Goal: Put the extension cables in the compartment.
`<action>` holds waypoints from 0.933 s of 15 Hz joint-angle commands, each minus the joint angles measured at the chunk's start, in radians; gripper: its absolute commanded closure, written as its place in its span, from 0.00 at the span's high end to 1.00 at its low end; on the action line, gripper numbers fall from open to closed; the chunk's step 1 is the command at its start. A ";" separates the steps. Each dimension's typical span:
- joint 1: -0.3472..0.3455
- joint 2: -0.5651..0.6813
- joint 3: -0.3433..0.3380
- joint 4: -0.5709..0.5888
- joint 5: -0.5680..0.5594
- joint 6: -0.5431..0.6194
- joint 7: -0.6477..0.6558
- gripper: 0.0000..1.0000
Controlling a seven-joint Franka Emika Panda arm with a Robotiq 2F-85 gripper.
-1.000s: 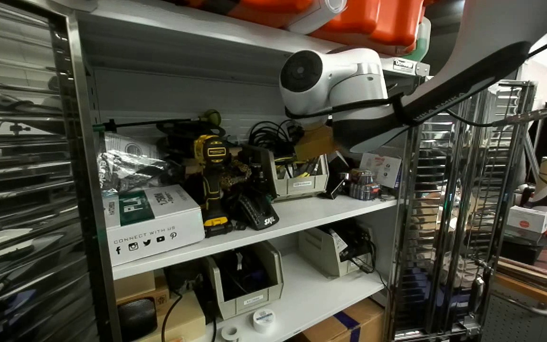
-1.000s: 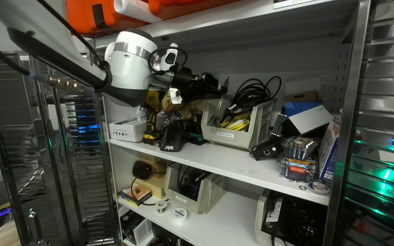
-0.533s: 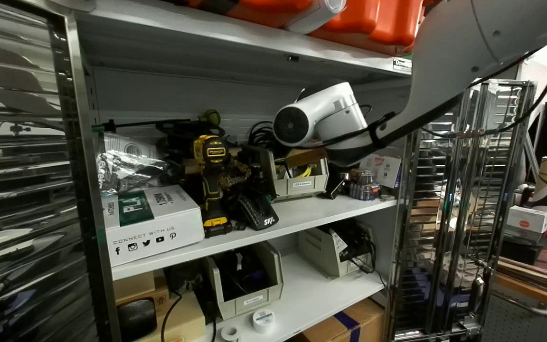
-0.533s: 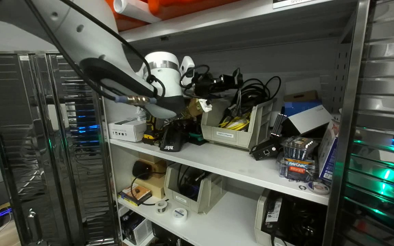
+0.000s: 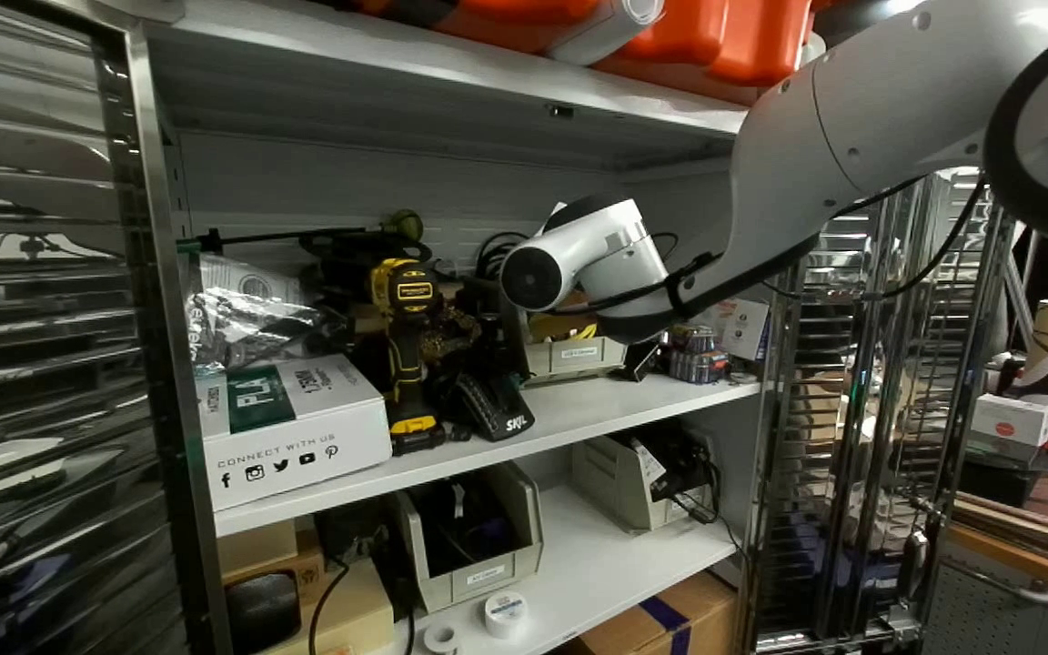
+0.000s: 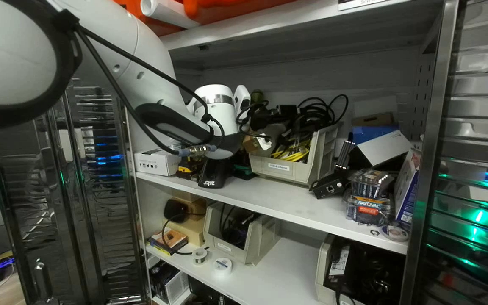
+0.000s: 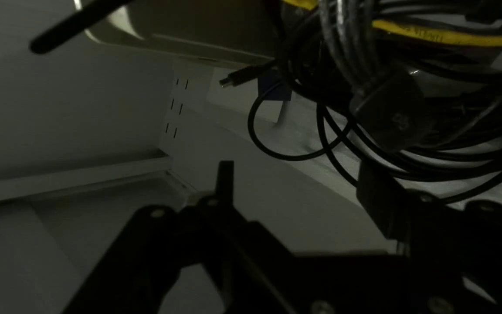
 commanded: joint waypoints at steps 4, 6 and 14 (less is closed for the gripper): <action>-0.038 -0.160 0.049 -0.139 0.248 0.069 -0.152 1.00; -0.047 -0.242 0.057 -0.259 0.363 0.098 -0.195 1.00; -0.099 -0.557 0.116 -0.689 0.943 0.264 -0.473 1.00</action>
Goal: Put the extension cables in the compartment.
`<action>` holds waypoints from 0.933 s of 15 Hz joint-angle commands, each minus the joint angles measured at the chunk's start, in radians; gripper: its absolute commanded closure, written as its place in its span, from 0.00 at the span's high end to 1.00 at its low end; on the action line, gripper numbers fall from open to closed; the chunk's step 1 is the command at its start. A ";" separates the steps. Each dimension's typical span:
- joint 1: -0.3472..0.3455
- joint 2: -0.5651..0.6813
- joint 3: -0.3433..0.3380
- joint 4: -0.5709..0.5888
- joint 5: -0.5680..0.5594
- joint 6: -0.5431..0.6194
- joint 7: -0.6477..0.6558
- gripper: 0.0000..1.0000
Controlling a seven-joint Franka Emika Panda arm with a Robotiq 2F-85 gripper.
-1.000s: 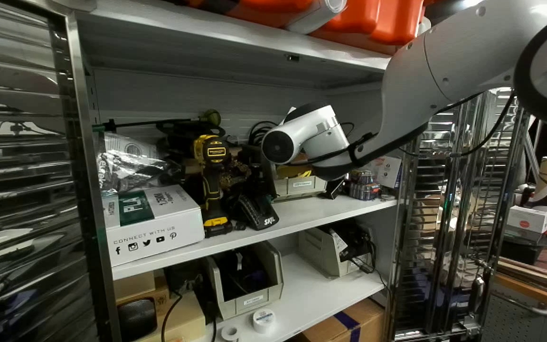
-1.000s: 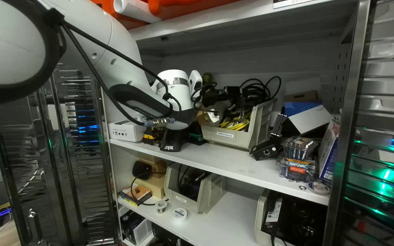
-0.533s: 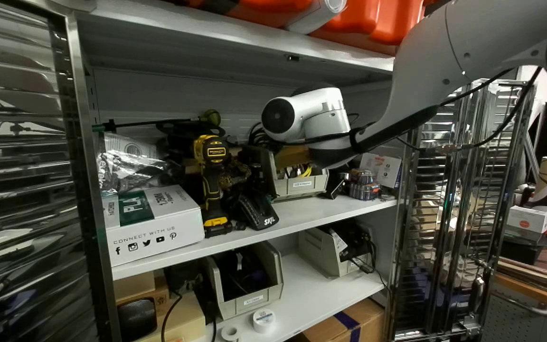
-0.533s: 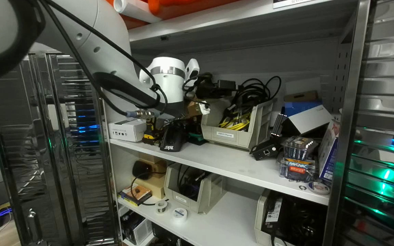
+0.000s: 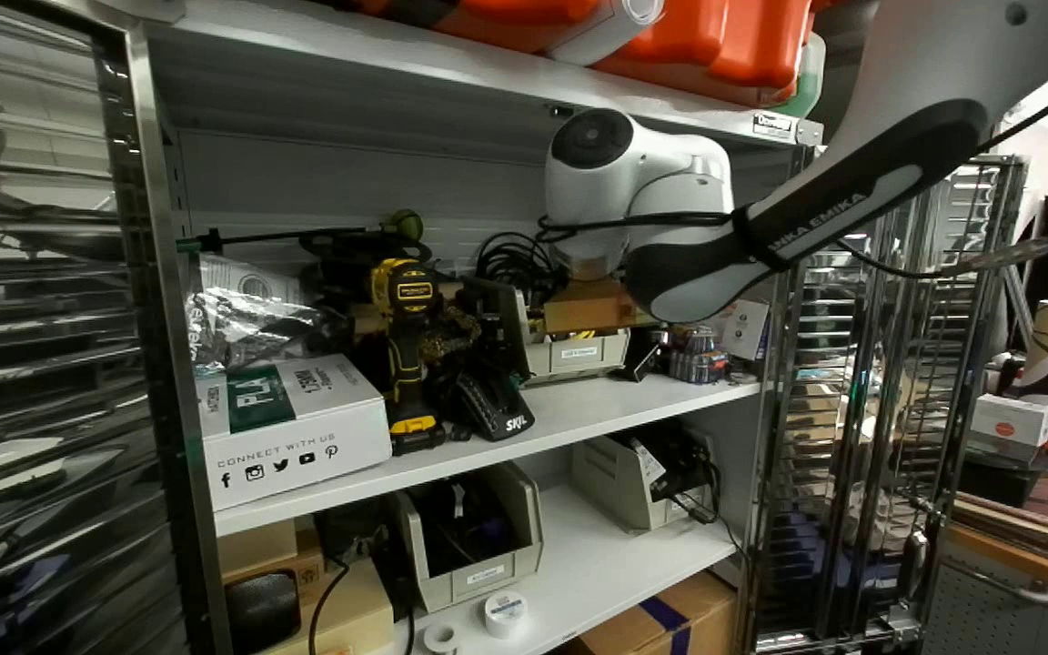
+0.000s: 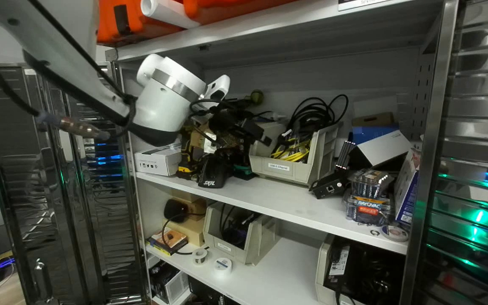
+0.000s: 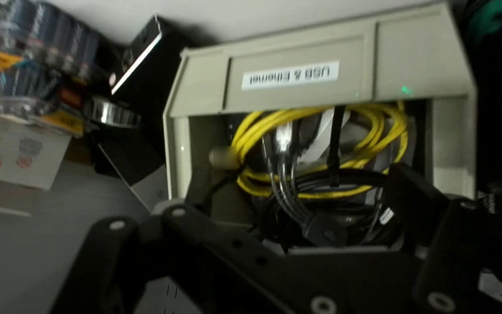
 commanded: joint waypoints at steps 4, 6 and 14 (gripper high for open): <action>-0.007 -0.328 0.026 -0.429 0.535 0.047 -0.379 1.00; 0.015 -0.403 0.017 -0.519 0.708 0.016 -0.538 1.00; 0.124 -0.645 -0.082 -0.457 1.169 -0.625 -1.120 1.00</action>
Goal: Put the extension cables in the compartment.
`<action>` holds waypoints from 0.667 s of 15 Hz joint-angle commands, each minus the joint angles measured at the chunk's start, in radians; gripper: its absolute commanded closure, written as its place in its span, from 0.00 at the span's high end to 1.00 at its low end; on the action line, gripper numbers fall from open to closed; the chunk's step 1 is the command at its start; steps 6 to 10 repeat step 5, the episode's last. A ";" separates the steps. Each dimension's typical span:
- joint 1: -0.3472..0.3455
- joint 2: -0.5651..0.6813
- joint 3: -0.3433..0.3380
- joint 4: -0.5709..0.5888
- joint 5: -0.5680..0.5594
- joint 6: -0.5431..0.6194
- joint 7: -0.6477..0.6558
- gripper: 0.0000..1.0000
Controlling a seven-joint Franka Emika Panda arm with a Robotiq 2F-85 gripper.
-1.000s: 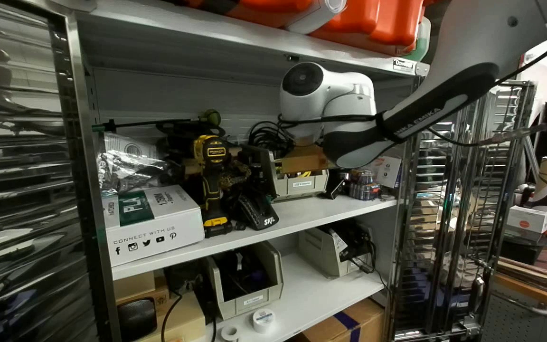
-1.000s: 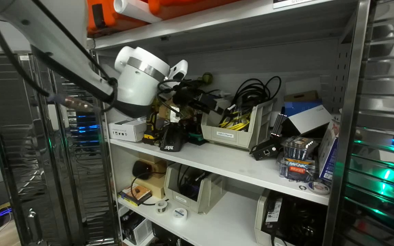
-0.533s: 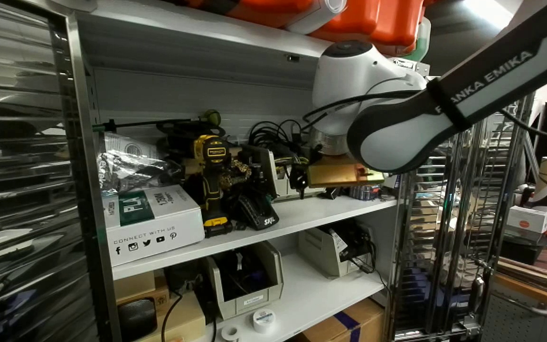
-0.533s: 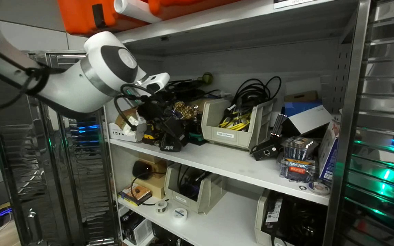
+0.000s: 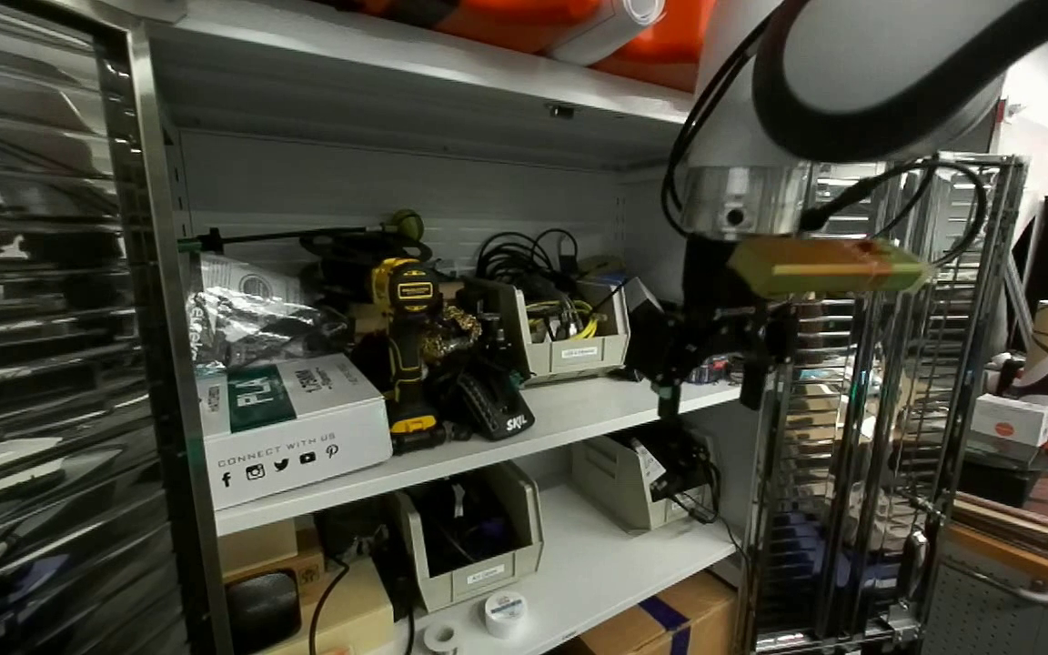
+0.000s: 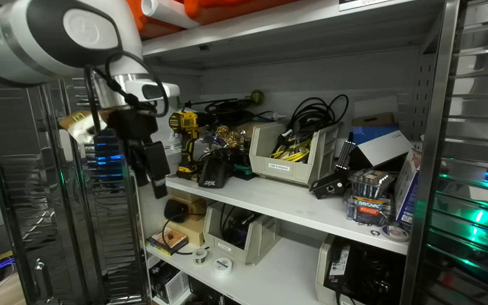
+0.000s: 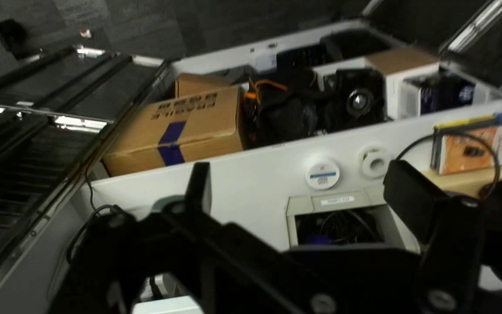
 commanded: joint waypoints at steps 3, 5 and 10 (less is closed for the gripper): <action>-0.078 -0.070 0.043 0.035 0.077 -0.171 -0.146 1.00; -0.080 -0.075 0.042 0.036 0.083 -0.179 -0.162 1.00; -0.080 -0.075 0.042 0.036 0.083 -0.179 -0.162 1.00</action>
